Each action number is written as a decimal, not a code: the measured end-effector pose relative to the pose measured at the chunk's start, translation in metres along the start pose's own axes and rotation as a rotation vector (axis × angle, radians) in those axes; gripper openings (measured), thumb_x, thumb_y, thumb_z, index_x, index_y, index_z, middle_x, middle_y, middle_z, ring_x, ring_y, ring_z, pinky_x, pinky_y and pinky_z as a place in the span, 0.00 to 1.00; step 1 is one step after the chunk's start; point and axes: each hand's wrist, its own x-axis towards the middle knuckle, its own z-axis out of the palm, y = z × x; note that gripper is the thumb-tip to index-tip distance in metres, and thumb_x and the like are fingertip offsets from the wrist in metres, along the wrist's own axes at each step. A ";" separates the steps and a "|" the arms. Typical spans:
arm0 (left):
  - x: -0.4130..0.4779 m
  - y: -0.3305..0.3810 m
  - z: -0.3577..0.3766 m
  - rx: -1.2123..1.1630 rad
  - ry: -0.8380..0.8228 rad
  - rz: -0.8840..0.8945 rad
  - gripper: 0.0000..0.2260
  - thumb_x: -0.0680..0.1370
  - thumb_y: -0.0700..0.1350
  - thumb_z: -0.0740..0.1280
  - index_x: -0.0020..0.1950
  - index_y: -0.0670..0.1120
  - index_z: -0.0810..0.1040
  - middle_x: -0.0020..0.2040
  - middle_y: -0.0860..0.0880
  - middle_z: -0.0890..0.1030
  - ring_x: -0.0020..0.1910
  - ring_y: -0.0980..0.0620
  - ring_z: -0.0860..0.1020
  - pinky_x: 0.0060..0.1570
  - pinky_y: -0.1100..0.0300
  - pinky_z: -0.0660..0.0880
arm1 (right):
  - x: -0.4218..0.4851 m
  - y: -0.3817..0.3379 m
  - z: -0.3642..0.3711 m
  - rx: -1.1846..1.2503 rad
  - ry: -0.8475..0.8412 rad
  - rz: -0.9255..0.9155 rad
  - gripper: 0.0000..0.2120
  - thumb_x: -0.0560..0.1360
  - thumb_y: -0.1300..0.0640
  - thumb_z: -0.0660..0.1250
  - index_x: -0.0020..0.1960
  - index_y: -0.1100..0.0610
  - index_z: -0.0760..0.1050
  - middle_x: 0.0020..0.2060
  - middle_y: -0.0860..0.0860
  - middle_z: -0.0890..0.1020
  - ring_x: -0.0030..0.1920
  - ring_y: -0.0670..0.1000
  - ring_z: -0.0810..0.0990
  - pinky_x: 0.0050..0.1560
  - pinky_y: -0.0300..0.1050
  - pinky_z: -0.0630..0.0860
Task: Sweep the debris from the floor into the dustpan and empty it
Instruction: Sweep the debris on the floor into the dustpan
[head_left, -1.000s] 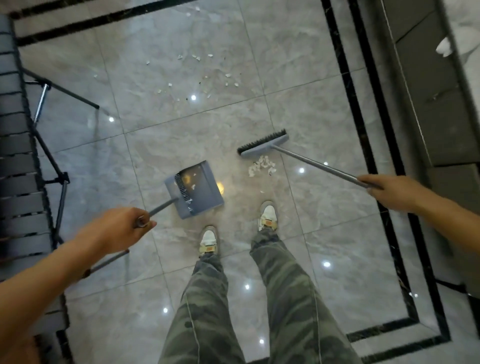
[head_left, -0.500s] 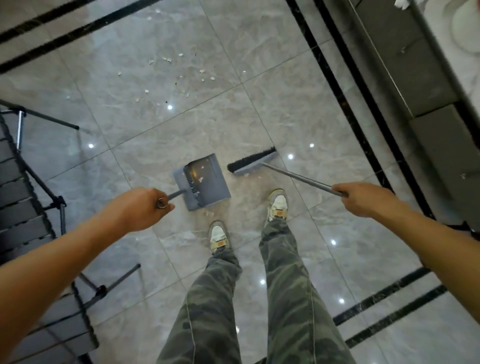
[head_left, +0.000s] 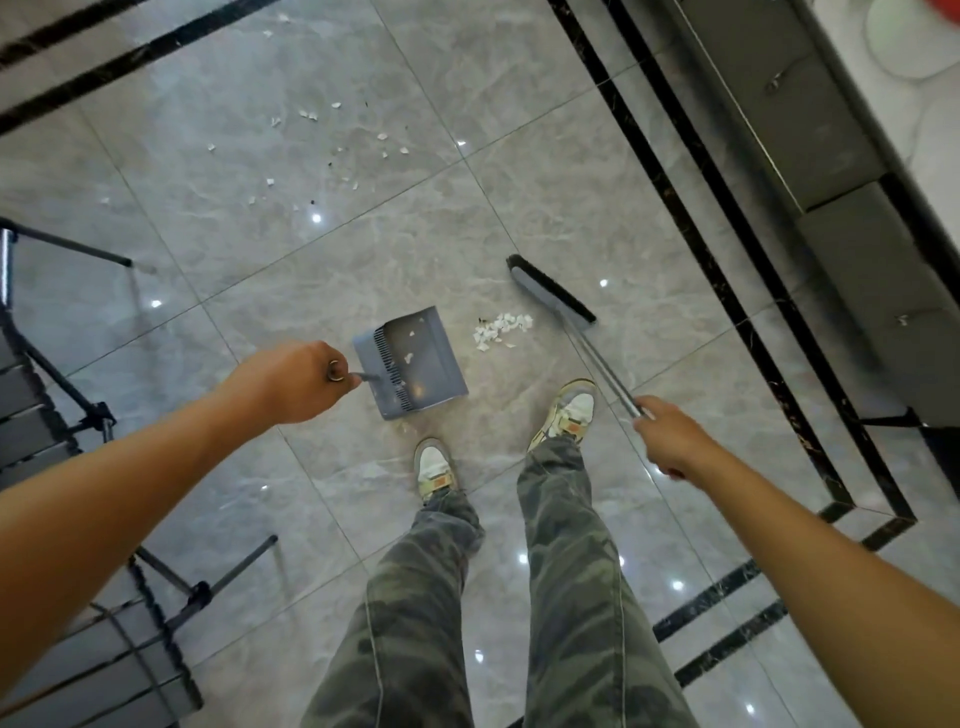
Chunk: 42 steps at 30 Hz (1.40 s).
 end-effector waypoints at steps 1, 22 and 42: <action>0.002 0.000 -0.001 -0.003 0.002 0.005 0.19 0.81 0.59 0.63 0.41 0.45 0.80 0.37 0.44 0.82 0.38 0.42 0.79 0.39 0.57 0.75 | -0.006 -0.003 0.014 0.050 -0.027 0.006 0.19 0.83 0.56 0.54 0.73 0.47 0.68 0.39 0.57 0.78 0.28 0.52 0.71 0.23 0.39 0.65; 0.010 -0.010 0.005 0.005 0.044 0.064 0.19 0.80 0.57 0.64 0.35 0.46 0.78 0.31 0.46 0.78 0.32 0.43 0.78 0.37 0.52 0.79 | -0.104 -0.029 0.081 0.437 -0.147 -0.056 0.18 0.84 0.56 0.58 0.72 0.45 0.72 0.35 0.53 0.75 0.26 0.46 0.67 0.22 0.40 0.64; 0.011 -0.015 0.010 -0.049 0.024 0.044 0.19 0.81 0.57 0.64 0.36 0.47 0.80 0.30 0.48 0.79 0.30 0.48 0.77 0.35 0.55 0.76 | -0.122 -0.047 0.098 0.669 -0.346 0.011 0.15 0.84 0.53 0.57 0.68 0.41 0.73 0.29 0.52 0.70 0.23 0.46 0.63 0.22 0.39 0.61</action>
